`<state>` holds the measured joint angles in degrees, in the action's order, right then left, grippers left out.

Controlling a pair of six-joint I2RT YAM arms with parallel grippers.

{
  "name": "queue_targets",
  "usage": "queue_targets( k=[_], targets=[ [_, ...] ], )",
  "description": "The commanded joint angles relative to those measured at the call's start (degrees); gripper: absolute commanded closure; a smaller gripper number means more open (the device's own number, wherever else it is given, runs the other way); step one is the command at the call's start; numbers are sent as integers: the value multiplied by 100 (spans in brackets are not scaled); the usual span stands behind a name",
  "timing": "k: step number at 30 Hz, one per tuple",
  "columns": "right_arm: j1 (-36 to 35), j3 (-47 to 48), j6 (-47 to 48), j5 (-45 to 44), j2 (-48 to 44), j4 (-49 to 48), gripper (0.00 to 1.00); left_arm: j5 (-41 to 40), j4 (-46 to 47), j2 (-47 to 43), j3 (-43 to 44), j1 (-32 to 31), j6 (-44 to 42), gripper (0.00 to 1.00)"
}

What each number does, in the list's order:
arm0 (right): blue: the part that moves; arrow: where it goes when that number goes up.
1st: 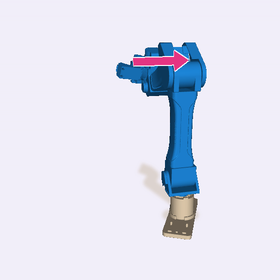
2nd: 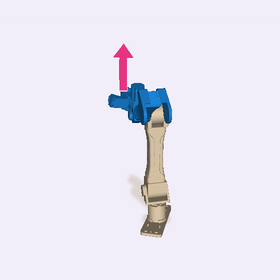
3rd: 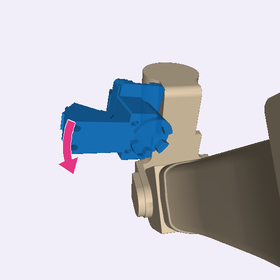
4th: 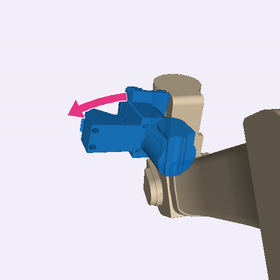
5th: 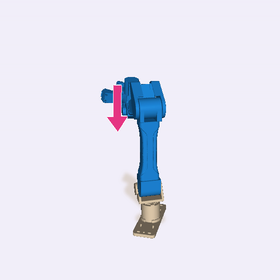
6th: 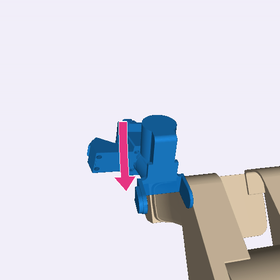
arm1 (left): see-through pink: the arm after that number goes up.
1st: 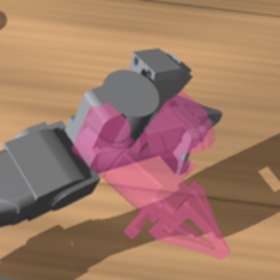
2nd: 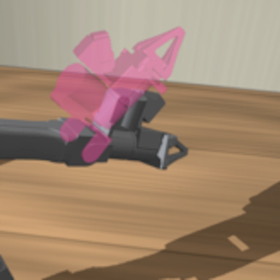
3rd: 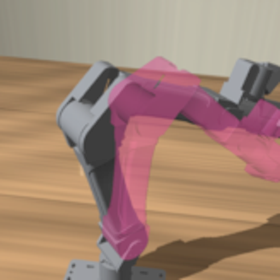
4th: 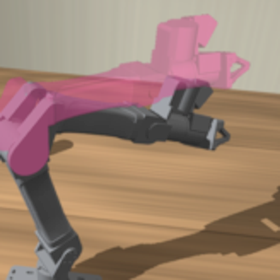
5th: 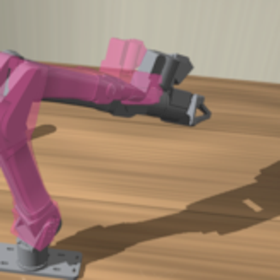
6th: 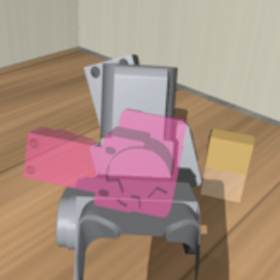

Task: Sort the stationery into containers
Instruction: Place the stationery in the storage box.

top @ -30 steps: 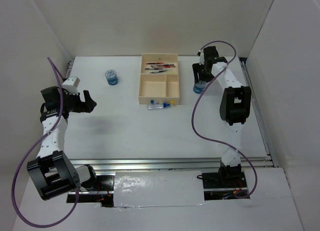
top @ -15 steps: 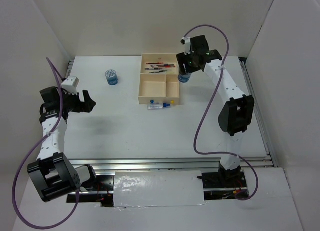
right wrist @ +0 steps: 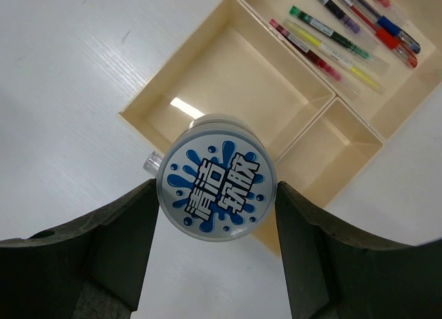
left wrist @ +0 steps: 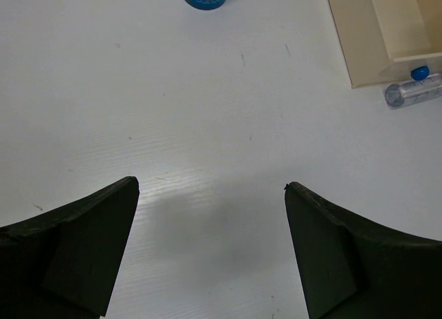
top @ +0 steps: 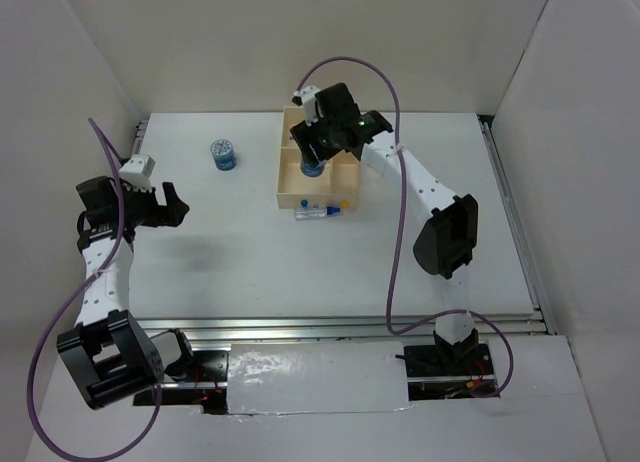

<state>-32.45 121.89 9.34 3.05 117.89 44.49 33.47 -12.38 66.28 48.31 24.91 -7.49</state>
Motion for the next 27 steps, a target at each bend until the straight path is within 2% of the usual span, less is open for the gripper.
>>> queue_targets(
  k=[1,27],
  targets=[
    [72,257,129,-270,182,-371,65,177,157,-168,-68,102,-130,1],
    [45,-543,94,-32,832,-678,66,256,298,87,-182,207,-95,1]
  ],
)
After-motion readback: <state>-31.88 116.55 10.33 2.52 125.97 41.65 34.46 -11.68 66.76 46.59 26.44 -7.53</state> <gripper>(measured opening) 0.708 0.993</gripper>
